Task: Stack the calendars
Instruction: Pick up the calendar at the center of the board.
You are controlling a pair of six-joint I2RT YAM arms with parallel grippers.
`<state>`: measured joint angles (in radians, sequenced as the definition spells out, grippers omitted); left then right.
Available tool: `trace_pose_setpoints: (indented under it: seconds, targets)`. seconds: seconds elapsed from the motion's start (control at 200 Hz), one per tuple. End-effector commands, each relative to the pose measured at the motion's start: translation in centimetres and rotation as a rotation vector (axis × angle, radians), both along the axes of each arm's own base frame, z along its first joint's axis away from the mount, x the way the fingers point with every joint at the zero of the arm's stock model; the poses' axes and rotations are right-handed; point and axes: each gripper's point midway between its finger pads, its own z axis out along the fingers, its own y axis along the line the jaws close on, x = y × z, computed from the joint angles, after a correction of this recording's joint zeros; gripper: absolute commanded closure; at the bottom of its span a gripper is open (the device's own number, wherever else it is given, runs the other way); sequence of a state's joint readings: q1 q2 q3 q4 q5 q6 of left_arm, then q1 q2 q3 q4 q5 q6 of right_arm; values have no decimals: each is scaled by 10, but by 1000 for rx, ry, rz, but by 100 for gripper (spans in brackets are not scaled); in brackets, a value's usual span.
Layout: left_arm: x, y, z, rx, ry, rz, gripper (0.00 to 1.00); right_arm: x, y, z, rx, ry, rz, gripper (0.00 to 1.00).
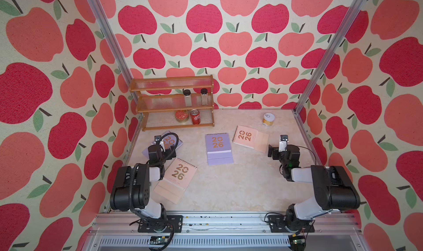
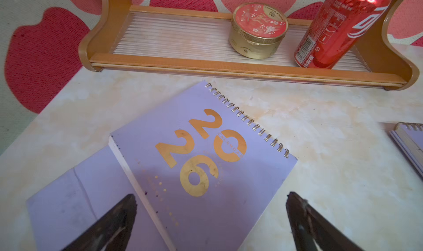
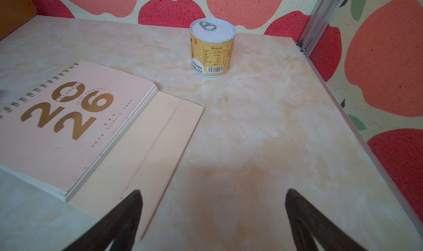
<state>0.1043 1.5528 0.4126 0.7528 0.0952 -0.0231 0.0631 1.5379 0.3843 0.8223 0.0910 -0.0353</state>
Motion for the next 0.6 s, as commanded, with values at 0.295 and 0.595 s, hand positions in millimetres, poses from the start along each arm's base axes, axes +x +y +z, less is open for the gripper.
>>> trace_pose_setpoints:
  seconds: [0.295,0.595]
  targets:
    - [8,2,9,2,-33,-20,1,8,0,10,-10,-37,9,1]
    - [8,2,9,2,-31,-20,1,8,0,10,-10,-37,11,1]
